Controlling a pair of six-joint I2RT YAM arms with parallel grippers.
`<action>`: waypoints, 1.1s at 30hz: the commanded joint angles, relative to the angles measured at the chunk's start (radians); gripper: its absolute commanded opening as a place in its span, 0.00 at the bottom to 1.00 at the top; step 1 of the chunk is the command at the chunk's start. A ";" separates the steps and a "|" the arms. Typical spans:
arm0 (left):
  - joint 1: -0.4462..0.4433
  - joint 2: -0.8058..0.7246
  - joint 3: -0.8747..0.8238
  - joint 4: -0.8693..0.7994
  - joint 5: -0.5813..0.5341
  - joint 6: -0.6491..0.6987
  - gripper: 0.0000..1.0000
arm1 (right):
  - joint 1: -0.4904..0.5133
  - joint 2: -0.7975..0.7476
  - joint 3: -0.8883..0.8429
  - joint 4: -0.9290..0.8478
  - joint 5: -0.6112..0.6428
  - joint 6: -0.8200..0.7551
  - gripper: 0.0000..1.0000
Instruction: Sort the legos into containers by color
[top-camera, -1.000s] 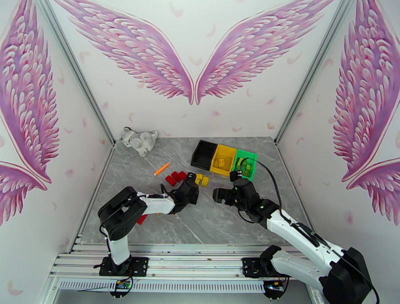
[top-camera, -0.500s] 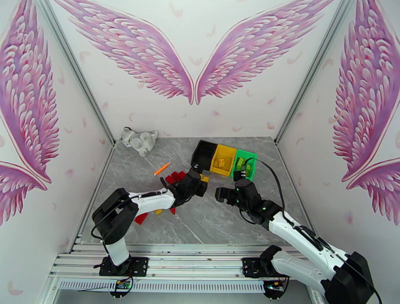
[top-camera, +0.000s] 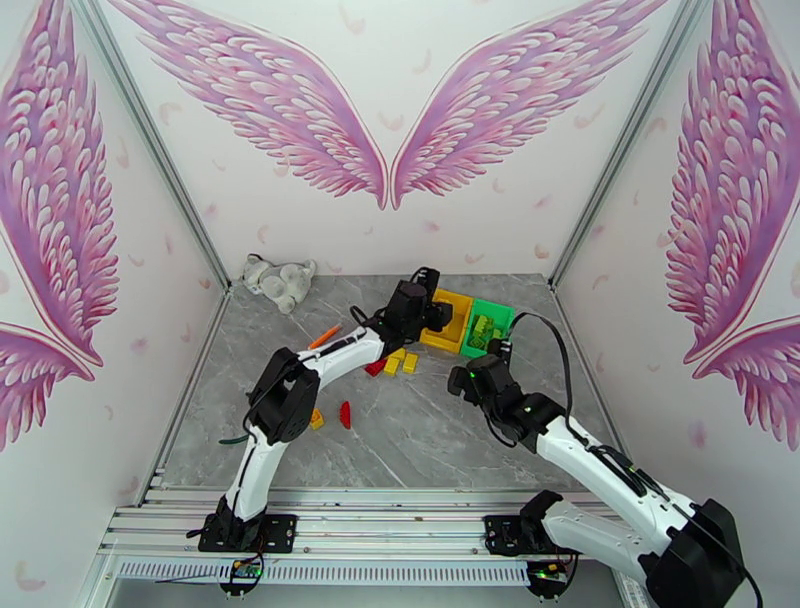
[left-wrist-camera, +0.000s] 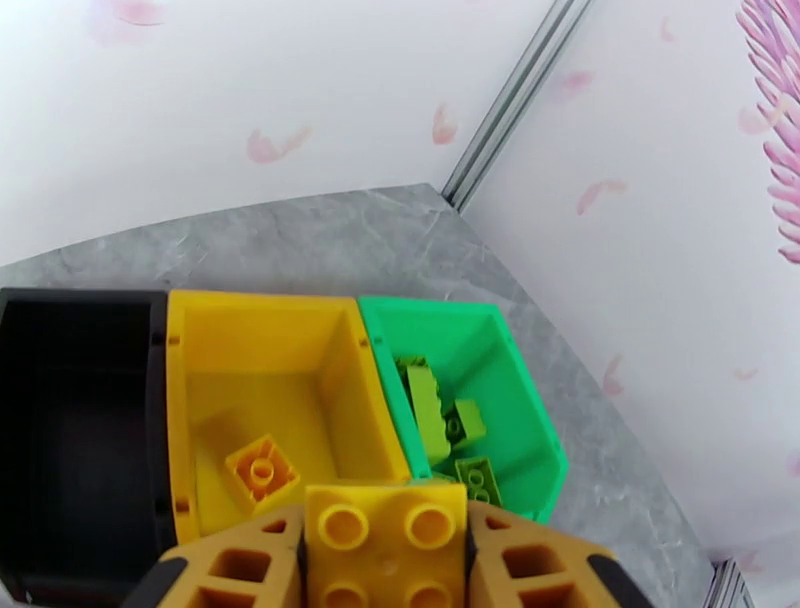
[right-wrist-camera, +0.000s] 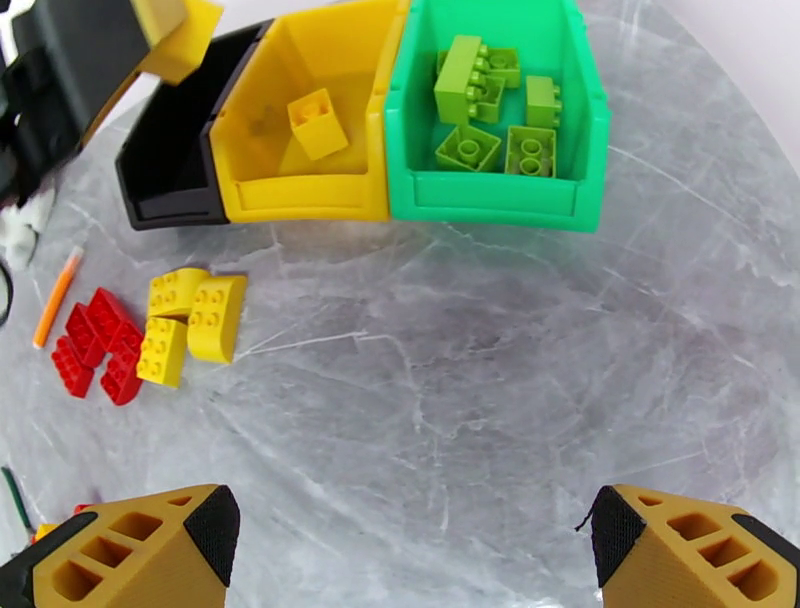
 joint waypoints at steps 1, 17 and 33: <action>0.016 0.085 0.154 -0.097 0.067 -0.016 0.51 | -0.010 0.010 0.035 -0.028 0.042 0.005 0.99; -0.025 -0.252 -0.241 0.040 -0.039 0.004 0.76 | -0.012 -0.062 -0.030 0.045 0.048 -0.030 0.99; -0.125 -0.979 -0.840 -0.266 -0.380 0.026 0.99 | -0.006 -0.099 -0.081 0.237 -0.449 -0.177 0.90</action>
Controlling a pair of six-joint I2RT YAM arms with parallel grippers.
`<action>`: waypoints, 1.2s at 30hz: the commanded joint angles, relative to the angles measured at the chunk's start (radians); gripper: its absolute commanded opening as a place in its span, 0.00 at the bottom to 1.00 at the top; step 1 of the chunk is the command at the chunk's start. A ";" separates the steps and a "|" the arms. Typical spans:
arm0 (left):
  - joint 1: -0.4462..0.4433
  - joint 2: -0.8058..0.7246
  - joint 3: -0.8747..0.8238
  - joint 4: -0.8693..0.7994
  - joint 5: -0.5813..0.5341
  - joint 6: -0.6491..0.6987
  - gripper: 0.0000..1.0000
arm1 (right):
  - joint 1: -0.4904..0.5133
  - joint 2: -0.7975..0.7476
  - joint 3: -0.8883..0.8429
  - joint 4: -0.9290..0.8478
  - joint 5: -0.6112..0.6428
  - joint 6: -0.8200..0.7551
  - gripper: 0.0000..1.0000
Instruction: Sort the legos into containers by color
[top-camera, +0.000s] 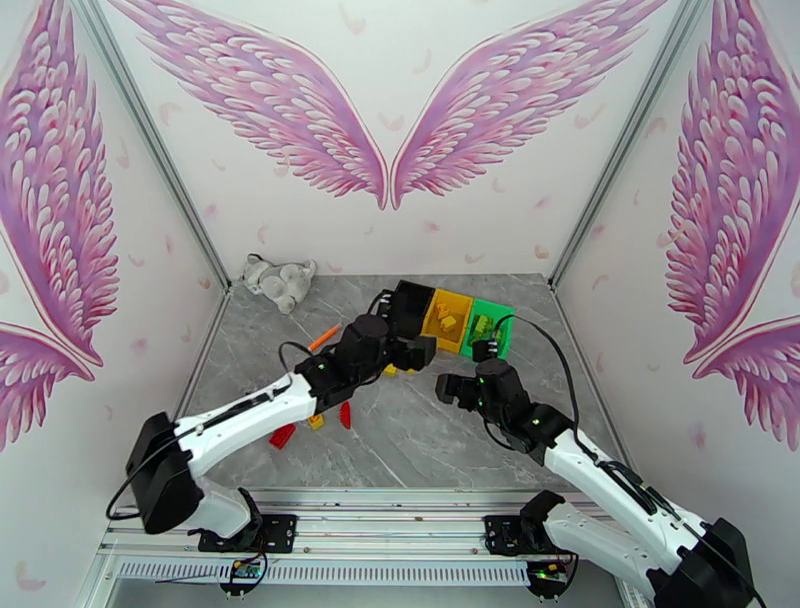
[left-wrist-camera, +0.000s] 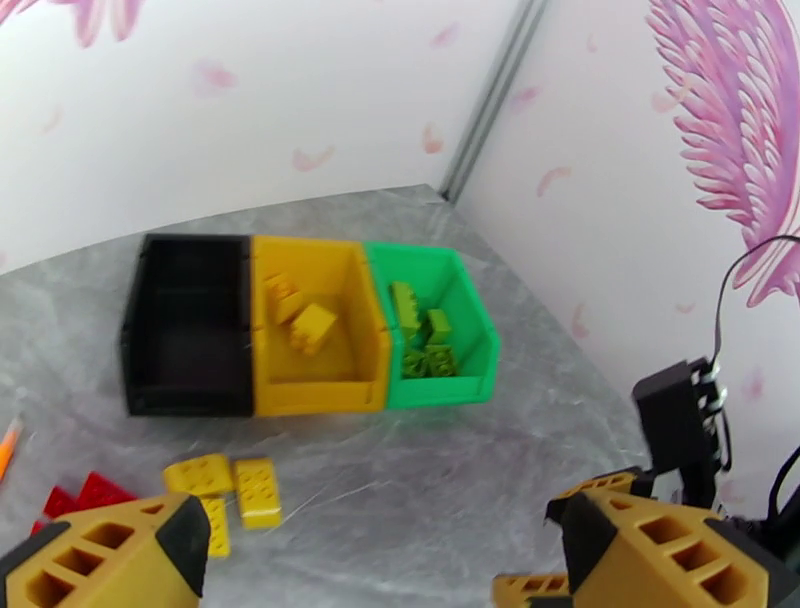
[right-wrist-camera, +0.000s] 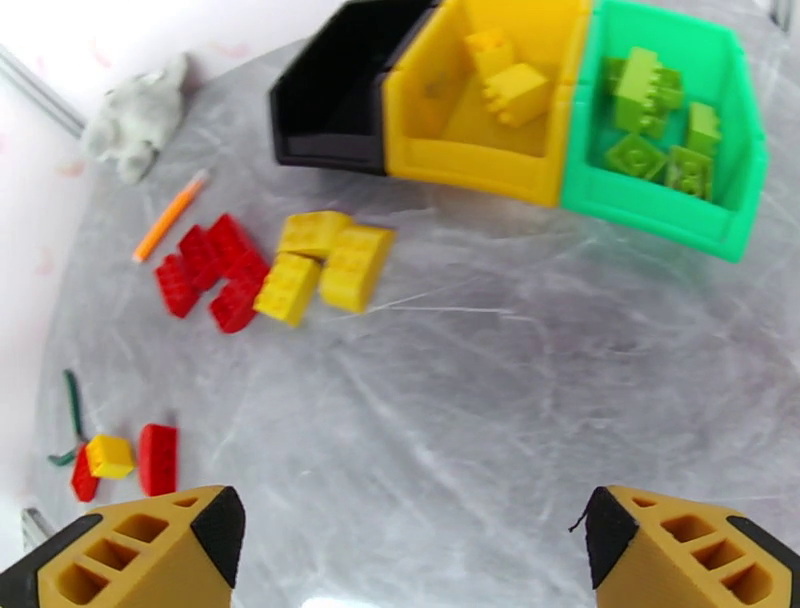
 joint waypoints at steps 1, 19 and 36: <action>0.031 -0.129 -0.080 -0.146 -0.091 -0.006 0.99 | 0.002 0.011 -0.005 0.067 -0.135 -0.016 0.90; 0.599 -0.281 -0.340 -0.037 0.226 -0.160 0.99 | 0.371 0.440 0.226 0.085 -0.069 -0.130 0.80; 0.965 -0.272 -0.575 0.205 0.458 -0.349 0.99 | 0.603 1.070 0.854 -0.113 0.022 -0.087 0.84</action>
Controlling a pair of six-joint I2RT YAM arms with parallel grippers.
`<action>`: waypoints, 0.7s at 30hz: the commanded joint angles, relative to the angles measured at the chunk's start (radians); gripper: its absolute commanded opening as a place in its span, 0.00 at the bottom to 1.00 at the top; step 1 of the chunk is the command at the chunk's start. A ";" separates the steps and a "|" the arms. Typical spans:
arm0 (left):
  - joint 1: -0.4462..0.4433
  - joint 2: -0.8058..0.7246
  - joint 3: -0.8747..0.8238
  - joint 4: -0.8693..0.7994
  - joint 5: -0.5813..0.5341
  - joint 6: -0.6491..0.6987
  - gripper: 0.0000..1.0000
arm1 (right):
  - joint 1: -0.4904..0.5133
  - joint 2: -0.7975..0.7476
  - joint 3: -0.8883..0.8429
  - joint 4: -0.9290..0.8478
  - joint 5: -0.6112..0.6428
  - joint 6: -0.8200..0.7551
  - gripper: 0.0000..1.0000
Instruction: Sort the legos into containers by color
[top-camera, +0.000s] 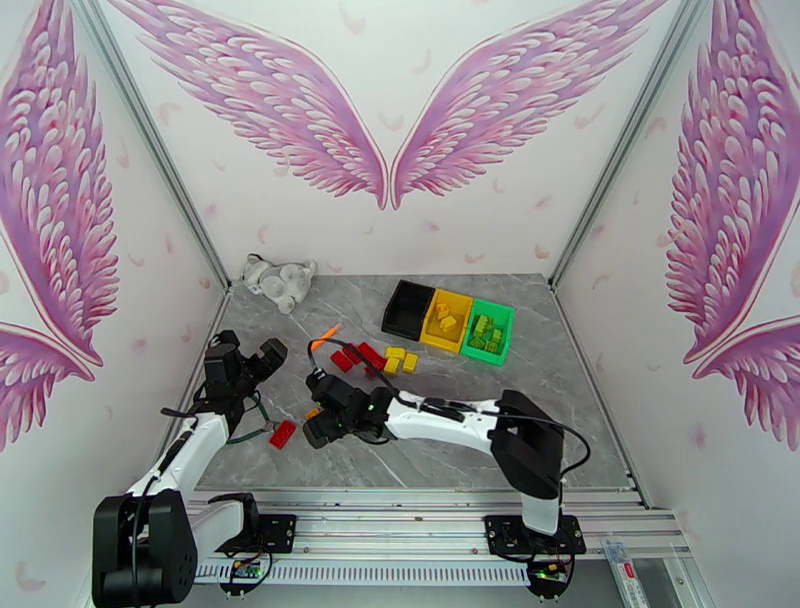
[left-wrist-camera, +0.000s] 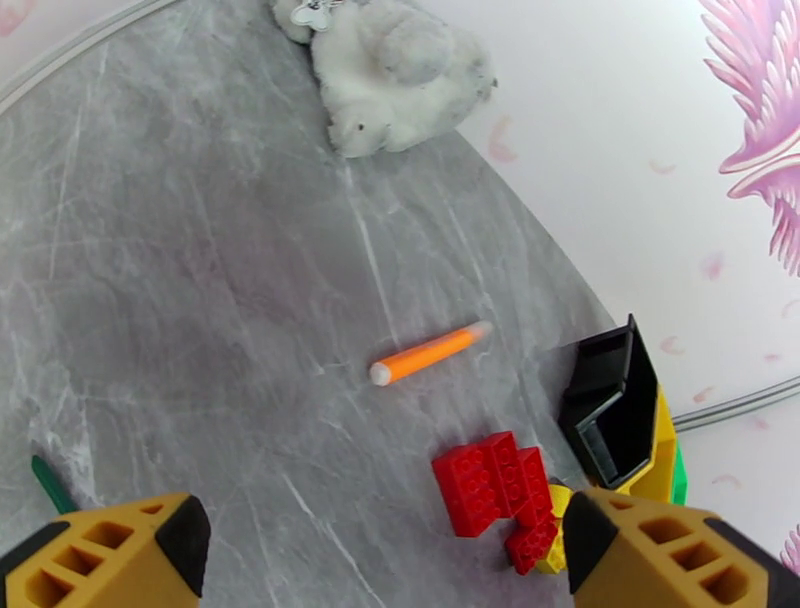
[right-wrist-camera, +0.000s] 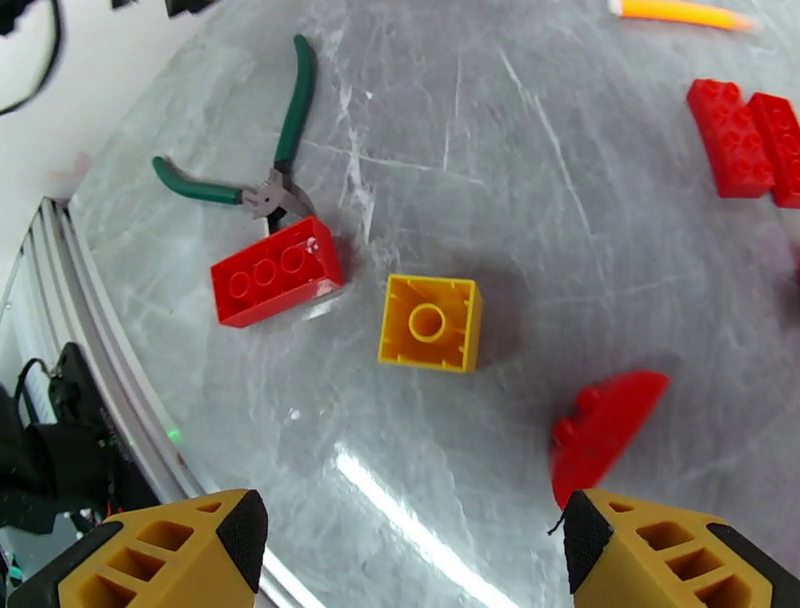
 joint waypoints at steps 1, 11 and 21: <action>0.002 -0.004 -0.006 0.045 0.025 -0.016 0.99 | 0.003 0.071 0.080 -0.065 0.056 0.007 0.84; 0.004 -0.003 -0.008 0.043 0.014 -0.004 0.99 | 0.002 0.235 0.248 -0.099 0.089 -0.021 0.77; 0.002 0.002 -0.011 0.050 0.026 -0.007 0.99 | 0.002 0.292 0.321 -0.130 0.109 -0.038 0.47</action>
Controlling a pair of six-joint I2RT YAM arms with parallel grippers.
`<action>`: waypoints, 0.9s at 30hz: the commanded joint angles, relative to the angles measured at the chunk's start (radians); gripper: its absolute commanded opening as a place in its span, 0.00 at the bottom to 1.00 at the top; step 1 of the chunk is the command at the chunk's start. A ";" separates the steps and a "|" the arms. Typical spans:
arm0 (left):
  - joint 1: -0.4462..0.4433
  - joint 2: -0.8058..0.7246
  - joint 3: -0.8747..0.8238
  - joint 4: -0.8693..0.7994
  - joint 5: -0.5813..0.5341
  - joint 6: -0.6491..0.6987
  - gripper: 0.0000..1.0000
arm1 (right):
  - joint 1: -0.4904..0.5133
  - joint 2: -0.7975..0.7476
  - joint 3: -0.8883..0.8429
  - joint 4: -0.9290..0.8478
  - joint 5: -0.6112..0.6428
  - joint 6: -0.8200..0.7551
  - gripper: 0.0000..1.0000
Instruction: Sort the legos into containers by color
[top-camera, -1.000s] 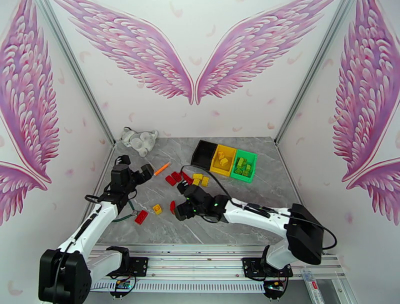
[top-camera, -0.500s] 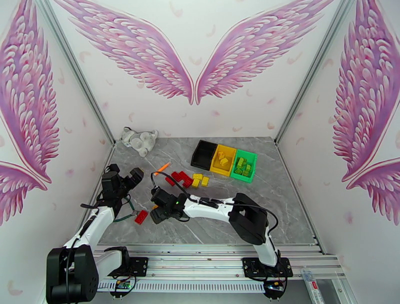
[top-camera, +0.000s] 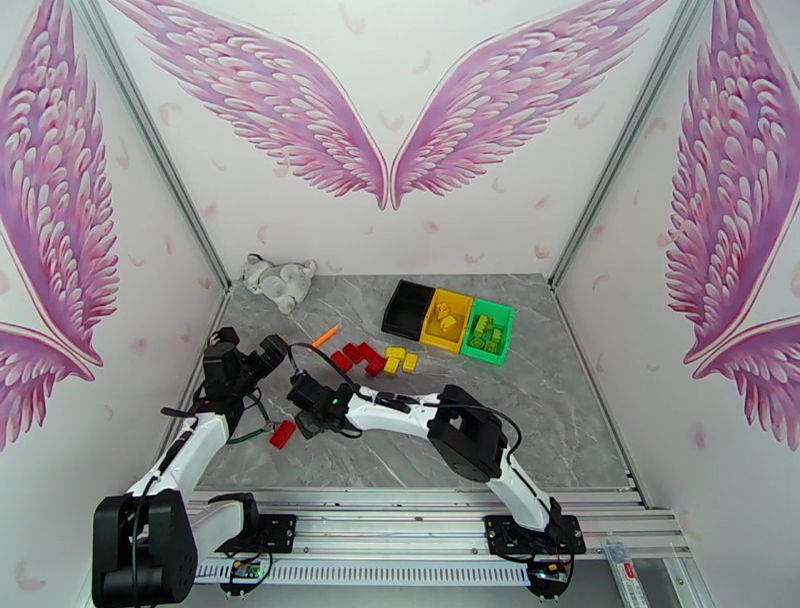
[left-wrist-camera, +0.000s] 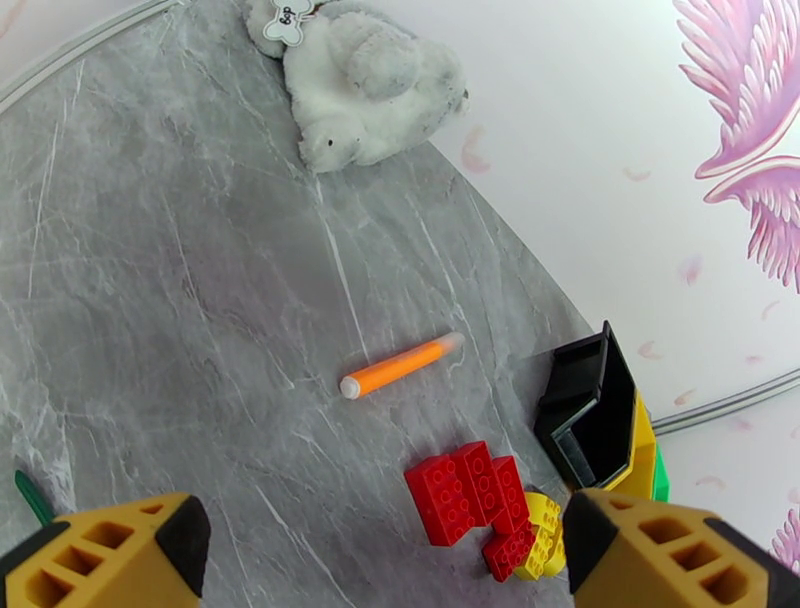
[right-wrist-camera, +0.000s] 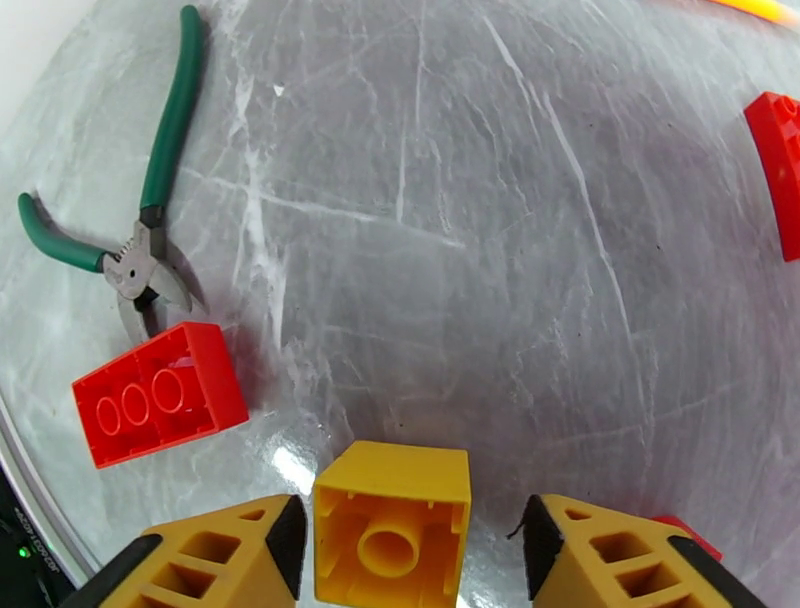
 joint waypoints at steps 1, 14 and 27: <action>0.001 0.001 -0.014 0.021 0.013 0.003 0.99 | 0.002 0.005 0.017 -0.018 0.016 -0.002 0.41; -0.265 -0.169 -0.012 -0.034 -0.091 -0.012 0.99 | -0.213 -0.339 -0.249 0.055 0.138 0.065 0.24; -0.819 0.119 0.228 0.038 -0.457 0.182 0.99 | -0.609 -0.375 -0.179 -0.026 0.268 0.074 0.24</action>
